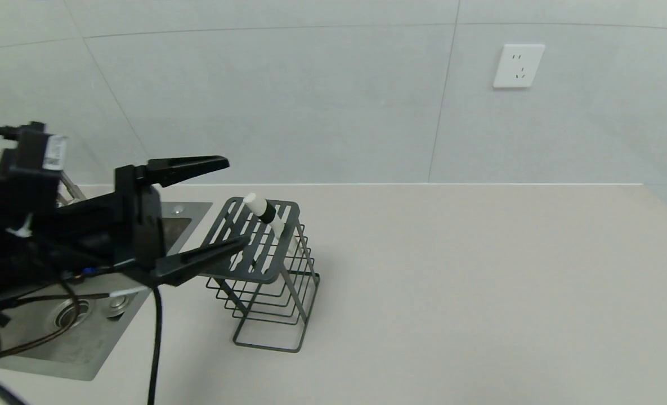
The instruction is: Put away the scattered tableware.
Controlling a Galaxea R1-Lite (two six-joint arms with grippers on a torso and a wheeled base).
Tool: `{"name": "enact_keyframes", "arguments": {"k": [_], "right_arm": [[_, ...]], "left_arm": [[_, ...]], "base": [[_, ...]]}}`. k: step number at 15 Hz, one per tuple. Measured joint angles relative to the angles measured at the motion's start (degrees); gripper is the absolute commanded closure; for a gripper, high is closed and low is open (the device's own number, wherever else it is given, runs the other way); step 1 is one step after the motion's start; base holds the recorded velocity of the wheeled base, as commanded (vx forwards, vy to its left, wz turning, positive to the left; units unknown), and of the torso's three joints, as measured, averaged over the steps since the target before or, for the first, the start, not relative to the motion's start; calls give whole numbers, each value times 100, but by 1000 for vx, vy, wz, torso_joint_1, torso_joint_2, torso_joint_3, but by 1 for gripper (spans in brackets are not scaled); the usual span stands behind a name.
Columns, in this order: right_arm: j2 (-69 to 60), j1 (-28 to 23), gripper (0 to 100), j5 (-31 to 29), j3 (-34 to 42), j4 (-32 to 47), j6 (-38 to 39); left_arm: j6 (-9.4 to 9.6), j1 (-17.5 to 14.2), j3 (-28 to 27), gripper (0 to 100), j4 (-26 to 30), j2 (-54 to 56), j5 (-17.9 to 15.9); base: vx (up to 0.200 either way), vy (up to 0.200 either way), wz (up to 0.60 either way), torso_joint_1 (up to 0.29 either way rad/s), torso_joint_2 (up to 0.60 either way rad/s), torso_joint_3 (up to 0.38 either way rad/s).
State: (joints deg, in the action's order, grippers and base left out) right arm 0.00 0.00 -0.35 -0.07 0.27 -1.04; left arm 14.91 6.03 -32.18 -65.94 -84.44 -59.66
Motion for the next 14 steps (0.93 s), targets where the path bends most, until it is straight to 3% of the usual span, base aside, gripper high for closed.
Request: {"name": "enact_keyframes", "arguments": {"k": [3, 6, 8, 11, 12, 14], "right_arm": [[0, 0, 100, -9, 5, -2, 2], [0, 0, 100, -9, 5, -2, 2], [0, 0, 100, -9, 5, 5, 0], [0, 0, 100, -9, 0, 5, 2], [0, 0, 100, -9, 0, 5, 2], [0, 0, 100, -9, -2, 5, 0]], "left_arm": [[-5, -262, 1141, 0, 79, 1626, 11], [-13, -384, 2144, 0, 716, 3426, 104], [-49, -422, 2577, 0, 1651, 4660, 356], [-297, -485, 2923, 0, 3885, 6604, 952], [-290, -527, 3023, 0, 4824, 7183, 1480], [-148, -577, 3120, 0, 5554, 7880, 3337]], "base": [[0, 0, 0, 0, 0, 0], [0, 0, 0, 0, 0, 0], [0, 0, 0, 0, 0, 0], [0, 0, 0, 0, 0, 0], [0, 0, 0, 0, 0, 0], [0, 0, 0, 0, 0, 0]]}}
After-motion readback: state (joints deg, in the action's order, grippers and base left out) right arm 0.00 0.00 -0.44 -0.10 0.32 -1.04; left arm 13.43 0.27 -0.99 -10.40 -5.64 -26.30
